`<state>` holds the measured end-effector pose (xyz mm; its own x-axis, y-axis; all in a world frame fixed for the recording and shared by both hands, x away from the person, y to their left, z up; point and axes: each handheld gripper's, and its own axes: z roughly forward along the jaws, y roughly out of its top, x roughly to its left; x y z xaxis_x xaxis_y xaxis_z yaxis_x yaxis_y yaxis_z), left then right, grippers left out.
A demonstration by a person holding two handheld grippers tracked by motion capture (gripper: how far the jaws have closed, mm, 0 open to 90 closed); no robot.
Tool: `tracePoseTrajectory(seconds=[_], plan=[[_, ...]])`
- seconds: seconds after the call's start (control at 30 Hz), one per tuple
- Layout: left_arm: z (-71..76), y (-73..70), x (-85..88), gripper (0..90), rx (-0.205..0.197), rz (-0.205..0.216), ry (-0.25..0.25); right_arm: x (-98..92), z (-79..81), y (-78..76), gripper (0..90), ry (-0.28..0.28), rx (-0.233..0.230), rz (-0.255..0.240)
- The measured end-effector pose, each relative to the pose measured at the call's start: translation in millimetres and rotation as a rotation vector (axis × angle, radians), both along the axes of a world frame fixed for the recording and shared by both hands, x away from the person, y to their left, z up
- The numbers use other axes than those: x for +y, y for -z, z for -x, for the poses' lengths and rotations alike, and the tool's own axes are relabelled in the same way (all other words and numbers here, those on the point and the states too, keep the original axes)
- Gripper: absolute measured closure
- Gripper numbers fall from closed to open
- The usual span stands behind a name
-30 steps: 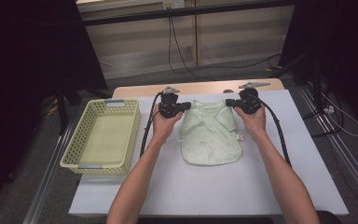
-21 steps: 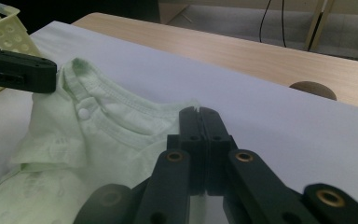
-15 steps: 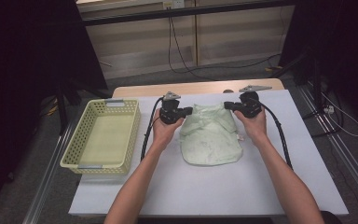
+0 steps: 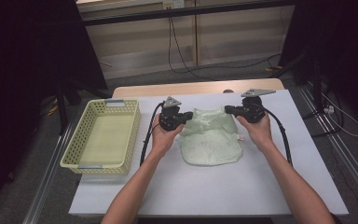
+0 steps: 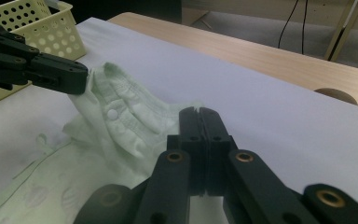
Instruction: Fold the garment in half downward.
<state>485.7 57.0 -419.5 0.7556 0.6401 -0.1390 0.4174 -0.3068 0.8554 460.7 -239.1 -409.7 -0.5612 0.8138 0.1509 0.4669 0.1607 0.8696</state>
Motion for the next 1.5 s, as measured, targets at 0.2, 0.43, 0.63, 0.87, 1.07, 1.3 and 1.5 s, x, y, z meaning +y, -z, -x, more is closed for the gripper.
tracePoseTrajectory(seconds=[0.2, 0.43, 0.63, 0.87, 1.07, 1.3, 1.5], plan=[[7.7, 1.8, 0.0, 89.3, -0.005, -0.003, 0.011, 0.5, 7.7, 7.1, 90.0, -0.014, 0.018, 0.027], [19.2, -2.9, -3.0, 89.3, -0.022, -0.026, 0.043, 4.5, 17.7, 7.5, 90.0, -0.045, 0.015, 0.047], [26.4, -2.6, -1.8, 89.3, -0.030, -0.053, 0.056, 7.5, 26.7, 11.9, 89.9, -0.062, 0.022, 0.074], [33.7, -2.2, -2.2, 89.3, -0.025, -0.033, 0.080, 8.7, 34.8, 11.9, 90.0, -0.086, 0.022, 0.093], [42.0, -3.8, -4.6, 89.3, -0.039, -0.046, 0.107, 8.4, 40.9, 12.5, 90.0, -0.097, 0.021, 0.104], [49.5, -0.5, -5.0, 89.3, -0.038, -0.058, 0.133, 8.3, 48.5, 15.5, 90.0, -0.122, 0.034, 0.123], [56.8, -0.1, -2.4, 89.3, -0.041, -0.062, 0.150, 8.7, 55.7, 13.9, 90.0, -0.129, 0.032, 0.124]])
